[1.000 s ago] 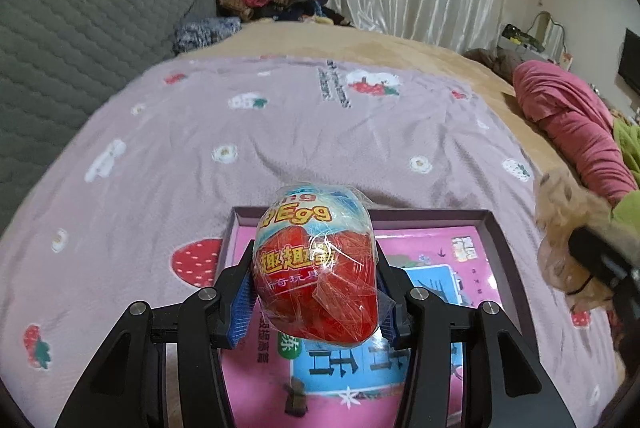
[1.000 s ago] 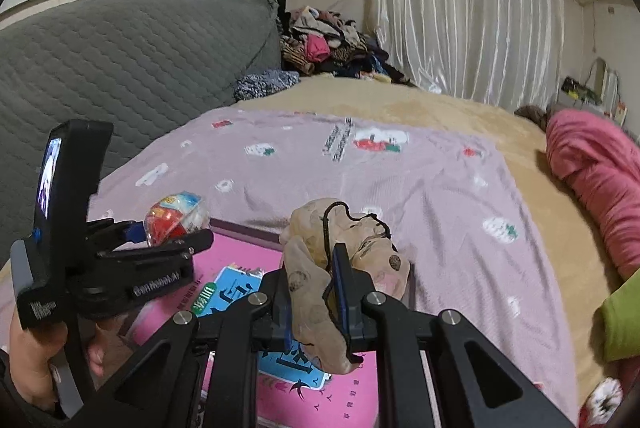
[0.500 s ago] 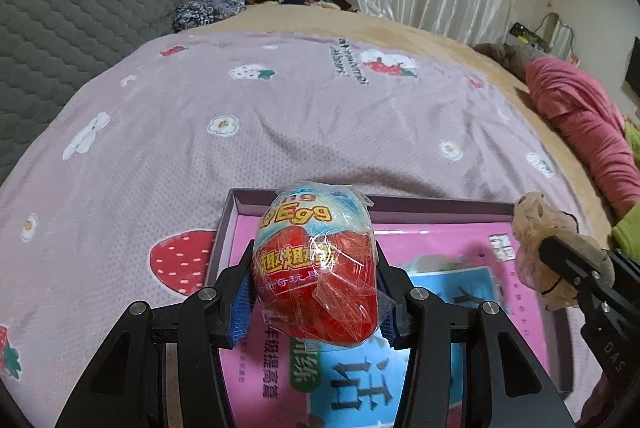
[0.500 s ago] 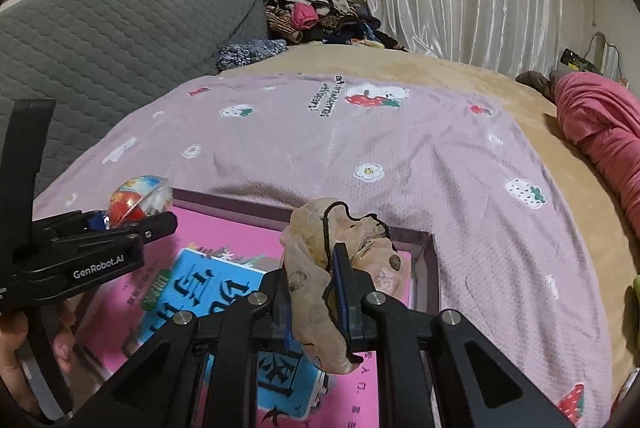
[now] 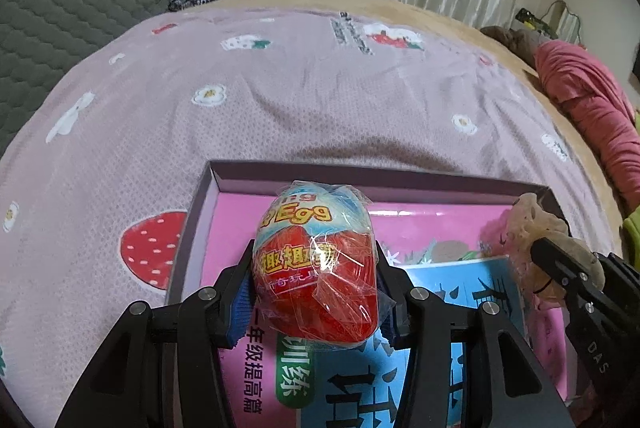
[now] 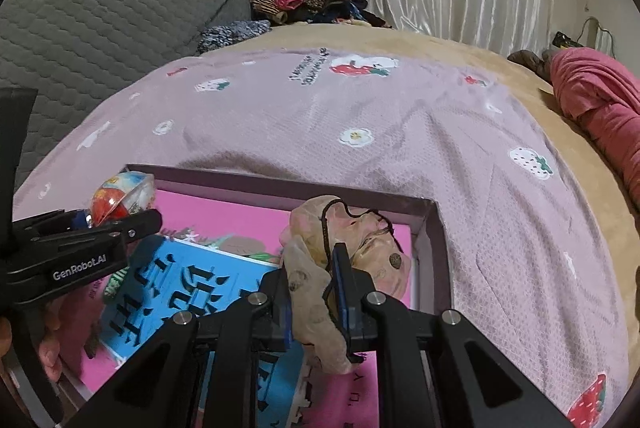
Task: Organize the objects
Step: 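Carry the red egg and beige plush with both tools over the tray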
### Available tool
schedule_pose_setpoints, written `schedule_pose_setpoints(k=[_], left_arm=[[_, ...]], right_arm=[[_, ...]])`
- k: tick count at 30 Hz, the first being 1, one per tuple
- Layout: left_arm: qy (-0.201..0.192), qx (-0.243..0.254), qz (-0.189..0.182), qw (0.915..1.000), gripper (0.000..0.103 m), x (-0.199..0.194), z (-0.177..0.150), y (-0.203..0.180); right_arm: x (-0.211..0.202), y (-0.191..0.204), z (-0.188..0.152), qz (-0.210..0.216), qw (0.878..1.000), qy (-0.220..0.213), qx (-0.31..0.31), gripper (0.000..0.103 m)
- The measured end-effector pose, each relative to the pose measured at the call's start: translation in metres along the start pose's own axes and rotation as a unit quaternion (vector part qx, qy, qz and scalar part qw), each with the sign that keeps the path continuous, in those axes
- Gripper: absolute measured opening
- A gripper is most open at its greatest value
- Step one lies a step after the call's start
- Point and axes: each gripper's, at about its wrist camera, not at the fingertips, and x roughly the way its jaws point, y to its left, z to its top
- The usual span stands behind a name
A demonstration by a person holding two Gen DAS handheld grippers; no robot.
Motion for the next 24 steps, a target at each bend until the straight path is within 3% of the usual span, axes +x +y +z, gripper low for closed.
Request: schedule_pose_setpoints(k=[6, 13, 18, 24], left_arm=[[0.024, -0.010, -0.013, 0.9996, 0.052, 0.0063, -0.0010, 0.0055], [0.024, -0.013, -0.016, 0.9995, 0.053, 0.0073, -0.0009, 0.0066], [0.026, -0.009, -0.017, 0.9995, 0.069, 0.0066, -0.0017, 0.0067], [0.025, -0.005, -0.004, 0.9997, 0.073, 0.0064, -0.0033, 0.0078]], right_arm=[[0.0083, -0.0009, -0.0031, -0.003, 1.000, 0.012, 0.002, 0.018], [0.0085, -0.0019, -0.0046, -0.001, 1.000, 0.013, 0.007, 0.019], [0.0079, -0.0008, -0.0059, -0.002, 1.000, 0.013, 0.004, 0.027], [0.0041, 0.0002, -0.0057, 0.005, 1.000, 0.009, 0.003, 0.044]])
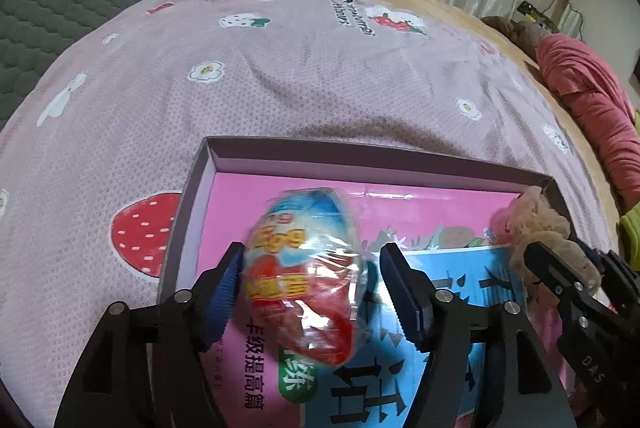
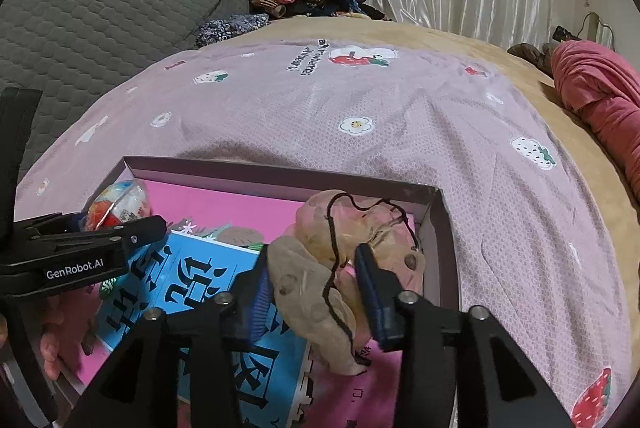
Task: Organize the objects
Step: 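Carry the red egg and beige plush with both tools over the tray, then open both tools to drop the red egg and plush into the tray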
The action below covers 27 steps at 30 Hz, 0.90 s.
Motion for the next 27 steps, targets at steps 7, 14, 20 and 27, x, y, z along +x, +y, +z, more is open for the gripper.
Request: schedule_pose_setpoints(k=[7, 14, 20, 27], left_arm=[[-0.006, -0.005, 0.002, 1.0000, 0.079, -0.007, 0.001, 0.005], [-0.017, -0.006, 0.004, 0.9998, 0.082, -0.026, 0.003, 0.008], [-0.056, 0.002, 0.033, 0.9979, 0.083, -0.056, 0.002, 0.003], [-0.073, 0.017, 0.043, 0.9962, 0.084, -0.085, -0.005, -0.001]], right_arm=[[-0.009, -0.003, 0.002, 0.003, 1.000, -0.012, 0.004, 0.056], [-0.022, -0.006, 0.006, 0.010, 1.000, -0.022, 0.012, 0.068], [-0.048, -0.004, 0.013, 0.016, 0.999, -0.033, 0.006, 0.081], [-0.082, 0.001, 0.012, 0.005, 0.999, -0.037, -0.007, 0.086]])
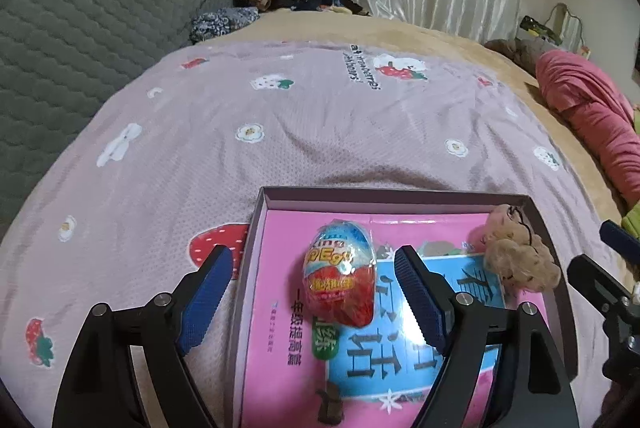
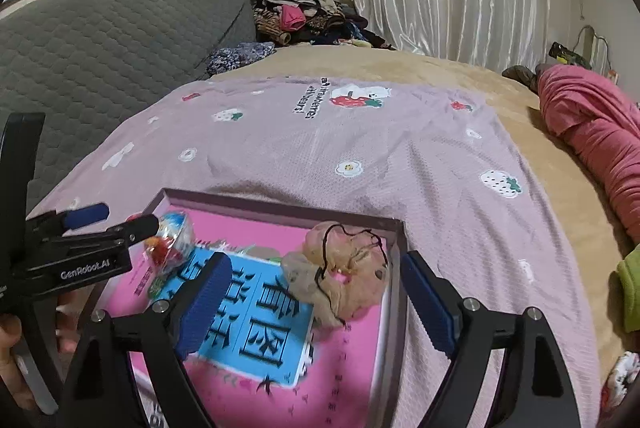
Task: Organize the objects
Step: 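Open both tools to drop the red egg and plush into the tray, then move both tools back toward the remaining snacks beside the tray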
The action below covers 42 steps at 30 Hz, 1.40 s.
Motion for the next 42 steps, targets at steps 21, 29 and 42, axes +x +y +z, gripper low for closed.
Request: schedule_pose_setpoints(k=[21, 29, 42], left_arm=[[-0.013, 0.009, 0.011, 0.9998, 0.084, -0.136, -0.043, 0.006], [-0.033, 0.006, 0.012, 0.9994, 0.084, -0.200, -0.052, 0.012], [-0.045, 0.008, 0.014, 0.9988, 0.084, -0.271, -0.079, 0.027]], right_arm=[[-0.136, 0.038, -0.014, -0.006, 0.999, -0.042, -0.008, 0.096], [-0.184, 0.047, -0.026, -0.010, 0.999, -0.052, -0.003, 0.099], [-0.245, 0.065, -0.039, -0.008, 0.997, -0.077, -0.012, 0.102]])
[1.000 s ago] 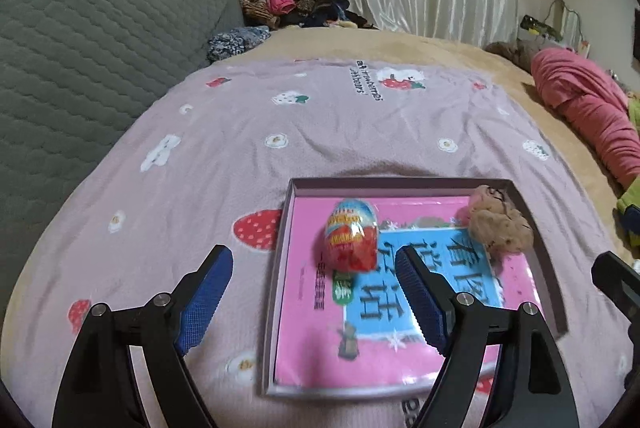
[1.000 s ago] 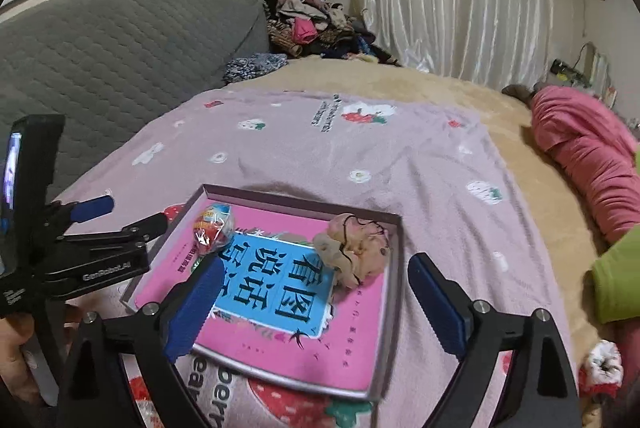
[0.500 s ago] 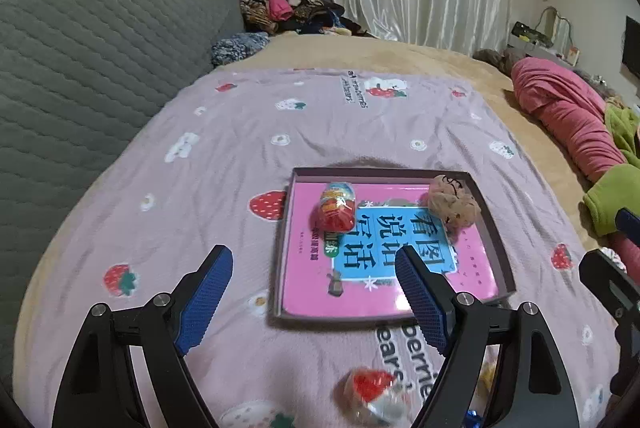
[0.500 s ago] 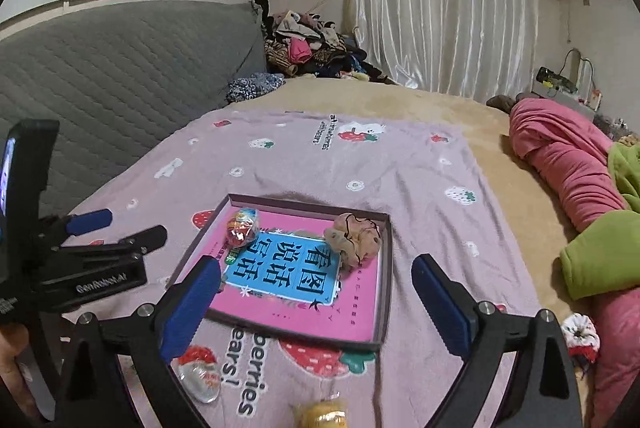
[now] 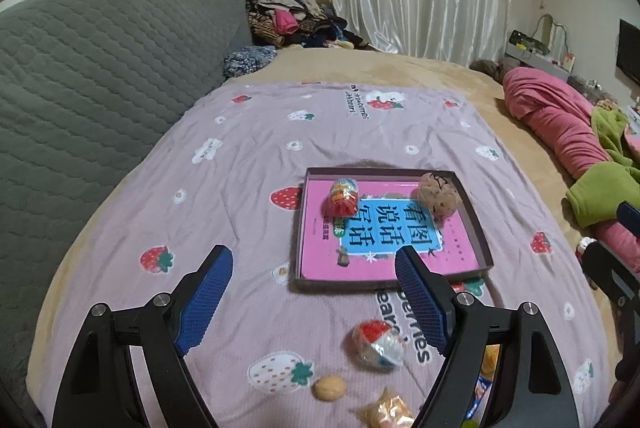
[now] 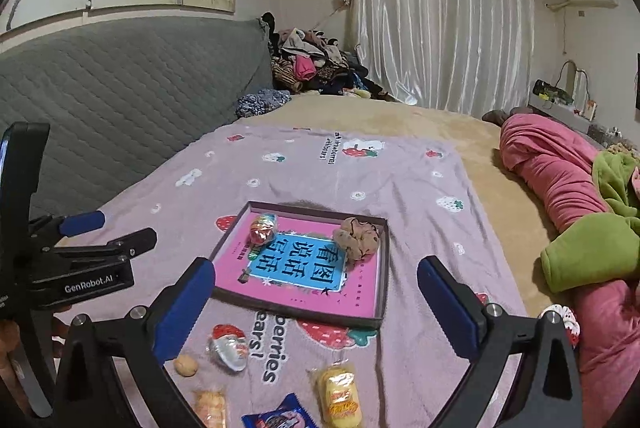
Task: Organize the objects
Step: 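Move both tools back toward the remaining snacks beside the tray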
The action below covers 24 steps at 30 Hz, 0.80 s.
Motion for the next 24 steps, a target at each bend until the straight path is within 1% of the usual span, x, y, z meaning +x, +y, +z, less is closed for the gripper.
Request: schedule_pose_setpoints(k=[2, 6, 10, 24], left_arm=[[-0.002, -0.002, -0.005, 1.0000, 0.084, -0.009, -0.003, 0.003], [-0.005, 0.001, 0.005, 1.0000, 0.084, -0.022, -0.007, 0.007], [-0.005, -0.005, -0.001, 1.0000, 0.084, -0.032, -0.011, 0.010], [-0.001, 0.005, 0.000, 1.0000, 0.084, -0.054, -0.032, 0.008]], right_arm=[[-0.006, 0.002, -0.002, 0.001, 1.000, -0.003, 0.001, 0.102], [-0.017, 0.006, -0.005, -0.005, 1.000, -0.004, -0.005, 0.102], [-0.026, 0.010, -0.010, -0.003, 1.000, -0.003, -0.004, 0.102], [-0.063, 0.011, -0.025, -0.008, 1.000, -0.009, -0.001, 0.102]])
